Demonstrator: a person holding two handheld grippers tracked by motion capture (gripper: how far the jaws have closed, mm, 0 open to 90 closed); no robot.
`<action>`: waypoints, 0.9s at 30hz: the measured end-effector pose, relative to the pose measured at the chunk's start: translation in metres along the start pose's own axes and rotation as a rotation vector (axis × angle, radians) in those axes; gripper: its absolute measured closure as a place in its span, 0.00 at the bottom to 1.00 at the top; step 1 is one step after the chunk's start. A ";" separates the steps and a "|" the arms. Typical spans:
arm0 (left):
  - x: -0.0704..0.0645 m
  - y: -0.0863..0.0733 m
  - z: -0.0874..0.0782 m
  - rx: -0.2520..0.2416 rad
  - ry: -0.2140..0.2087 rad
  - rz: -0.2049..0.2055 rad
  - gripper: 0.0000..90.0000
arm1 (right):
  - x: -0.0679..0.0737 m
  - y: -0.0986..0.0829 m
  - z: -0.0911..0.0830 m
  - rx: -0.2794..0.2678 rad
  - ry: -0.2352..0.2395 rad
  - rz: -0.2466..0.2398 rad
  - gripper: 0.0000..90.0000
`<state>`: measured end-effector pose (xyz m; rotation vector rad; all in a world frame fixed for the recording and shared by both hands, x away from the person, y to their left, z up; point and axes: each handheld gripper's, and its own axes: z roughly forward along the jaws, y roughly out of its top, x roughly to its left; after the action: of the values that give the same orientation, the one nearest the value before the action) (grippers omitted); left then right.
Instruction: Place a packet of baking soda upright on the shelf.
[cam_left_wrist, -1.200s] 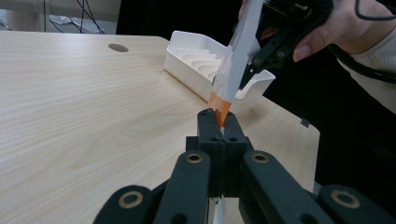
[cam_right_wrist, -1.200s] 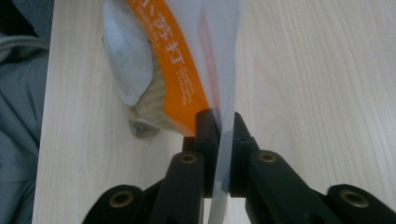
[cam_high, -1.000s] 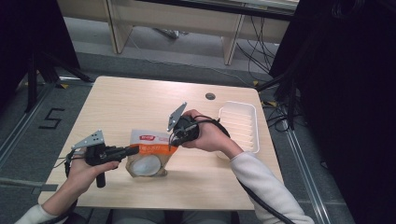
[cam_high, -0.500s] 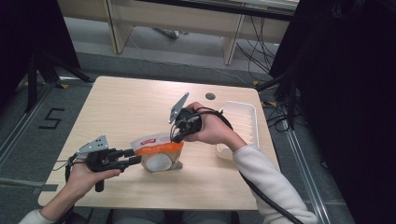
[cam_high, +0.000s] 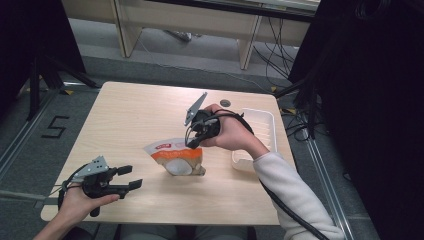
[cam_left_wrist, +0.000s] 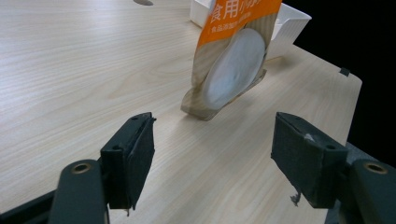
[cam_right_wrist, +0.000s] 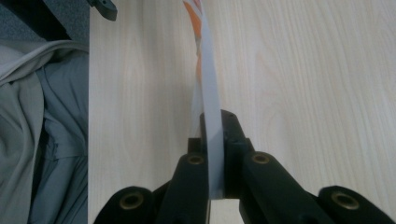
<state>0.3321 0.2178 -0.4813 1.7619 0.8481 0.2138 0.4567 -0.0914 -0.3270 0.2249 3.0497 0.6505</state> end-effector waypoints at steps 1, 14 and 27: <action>0.000 0.000 0.001 0.002 -0.002 0.009 0.33 | -0.002 -0.001 -0.002 -0.001 0.002 -0.003 1.00; 0.001 -0.001 0.003 0.005 -0.002 0.016 0.33 | -0.007 -0.003 -0.027 -0.019 -0.021 0.011 1.00; 0.001 -0.001 0.004 0.001 -0.001 -0.006 0.32 | -0.018 -0.005 -0.047 -0.045 -0.042 0.017 1.00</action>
<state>0.3343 0.2157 -0.4838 1.7601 0.8526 0.2090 0.4720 -0.1171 -0.2865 0.2610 2.9925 0.7047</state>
